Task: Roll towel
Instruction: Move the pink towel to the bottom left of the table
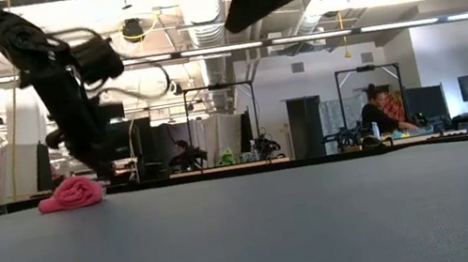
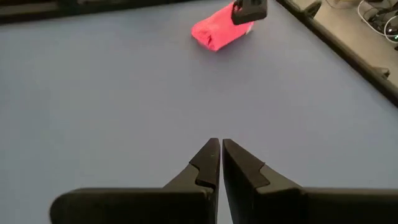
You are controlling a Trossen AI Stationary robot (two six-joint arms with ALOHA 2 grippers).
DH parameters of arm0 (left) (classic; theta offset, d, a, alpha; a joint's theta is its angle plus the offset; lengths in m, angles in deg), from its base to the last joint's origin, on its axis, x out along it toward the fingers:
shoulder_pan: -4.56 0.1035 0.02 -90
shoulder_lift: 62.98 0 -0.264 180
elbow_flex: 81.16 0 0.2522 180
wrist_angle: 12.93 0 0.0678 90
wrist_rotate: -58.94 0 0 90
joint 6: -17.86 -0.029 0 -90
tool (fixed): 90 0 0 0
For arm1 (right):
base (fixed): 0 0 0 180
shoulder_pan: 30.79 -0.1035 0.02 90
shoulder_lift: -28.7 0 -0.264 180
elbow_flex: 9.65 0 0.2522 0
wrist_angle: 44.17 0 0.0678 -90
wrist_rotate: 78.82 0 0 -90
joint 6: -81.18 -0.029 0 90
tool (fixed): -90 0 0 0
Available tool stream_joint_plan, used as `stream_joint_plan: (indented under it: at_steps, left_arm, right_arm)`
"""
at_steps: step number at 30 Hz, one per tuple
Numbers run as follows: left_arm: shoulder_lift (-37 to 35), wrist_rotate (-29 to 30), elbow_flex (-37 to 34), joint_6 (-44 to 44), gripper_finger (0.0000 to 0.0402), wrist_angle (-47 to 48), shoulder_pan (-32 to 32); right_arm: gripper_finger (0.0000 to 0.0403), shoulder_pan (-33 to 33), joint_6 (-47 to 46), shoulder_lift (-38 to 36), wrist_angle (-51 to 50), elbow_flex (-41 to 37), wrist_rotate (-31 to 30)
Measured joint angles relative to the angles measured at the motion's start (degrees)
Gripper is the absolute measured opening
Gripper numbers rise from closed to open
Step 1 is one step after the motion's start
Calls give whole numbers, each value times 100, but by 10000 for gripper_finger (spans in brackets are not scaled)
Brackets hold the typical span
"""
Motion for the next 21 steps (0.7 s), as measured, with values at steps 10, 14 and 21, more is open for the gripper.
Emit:
stream_joint_plan:
  at_steps: [10, 14, 21]
  left_arm:
    - [-926, 256, -531, 254, 0, 61, -1412]
    - [-775, 373, -562, 392, 0, 331, -1397]
    - [-173, -198, -562, 390, 0, 529, -1191]
  right_arm:
    - [21, 506, 942, -642, 70, 2, -23]
    - [30, 752, 1141, -666, 61, 2, 11]
    - [28, 1015, 1221, -668, 50, 2, 468]
